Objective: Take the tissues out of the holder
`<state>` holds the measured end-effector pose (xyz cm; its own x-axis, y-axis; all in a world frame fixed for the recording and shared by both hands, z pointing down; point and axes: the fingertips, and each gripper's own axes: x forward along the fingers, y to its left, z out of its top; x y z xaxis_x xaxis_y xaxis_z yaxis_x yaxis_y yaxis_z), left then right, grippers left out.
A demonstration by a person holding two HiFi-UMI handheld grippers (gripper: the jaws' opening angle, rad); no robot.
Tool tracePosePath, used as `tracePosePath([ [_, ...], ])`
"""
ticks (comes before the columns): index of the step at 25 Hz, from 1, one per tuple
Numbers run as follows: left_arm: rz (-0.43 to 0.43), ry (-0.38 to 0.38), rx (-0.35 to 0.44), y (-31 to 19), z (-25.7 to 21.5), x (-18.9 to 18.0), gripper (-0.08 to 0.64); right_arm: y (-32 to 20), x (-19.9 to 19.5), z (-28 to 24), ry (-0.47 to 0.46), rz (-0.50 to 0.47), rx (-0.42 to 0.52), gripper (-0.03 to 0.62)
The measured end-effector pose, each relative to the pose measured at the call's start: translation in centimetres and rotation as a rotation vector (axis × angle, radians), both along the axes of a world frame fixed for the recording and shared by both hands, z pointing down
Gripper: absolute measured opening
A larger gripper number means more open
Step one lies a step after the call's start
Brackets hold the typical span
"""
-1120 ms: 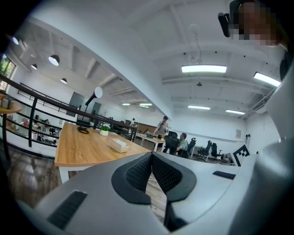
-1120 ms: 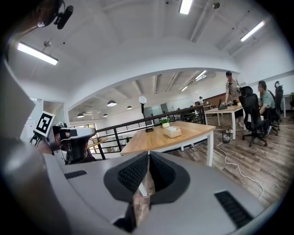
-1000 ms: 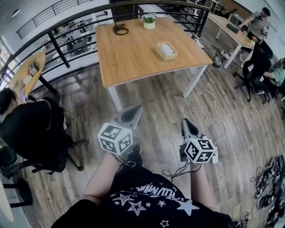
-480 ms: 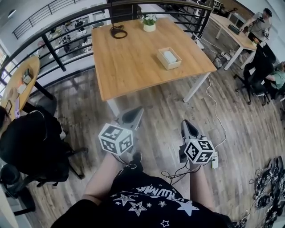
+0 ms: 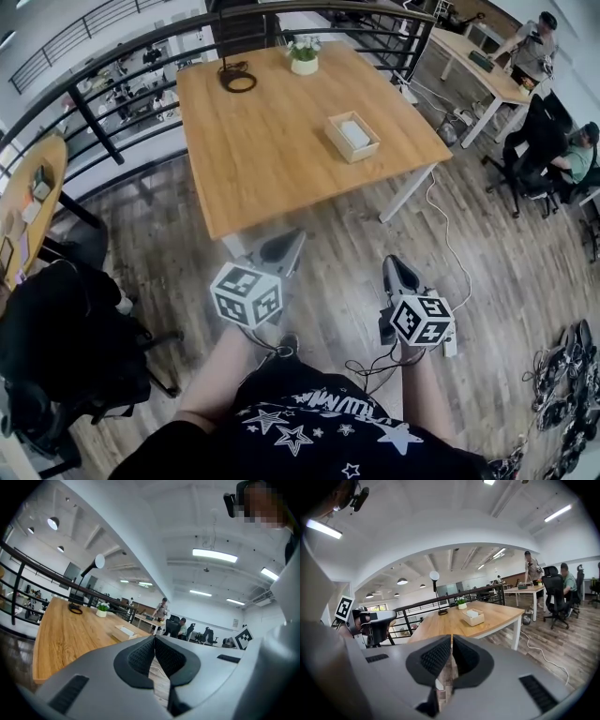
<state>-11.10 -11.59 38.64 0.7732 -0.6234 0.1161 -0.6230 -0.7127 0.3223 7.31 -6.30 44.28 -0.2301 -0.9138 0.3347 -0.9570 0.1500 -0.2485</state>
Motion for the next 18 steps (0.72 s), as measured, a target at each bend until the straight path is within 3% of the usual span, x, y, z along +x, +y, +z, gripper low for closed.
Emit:
tracePosePath([
  [10, 0.028, 0.015, -0.017, -5.4, 1.1, -2.9, 0.014, -4.6, -3.8, 1.6, -0.006, 0.007, -0.036, 0.021],
  [18, 0.019, -0.002, -0.034, -7.6, 1.9, -2.6, 0.014, -7.3, -2.9, 1.8, -0.022, 0.013, -0.03, 0.021],
])
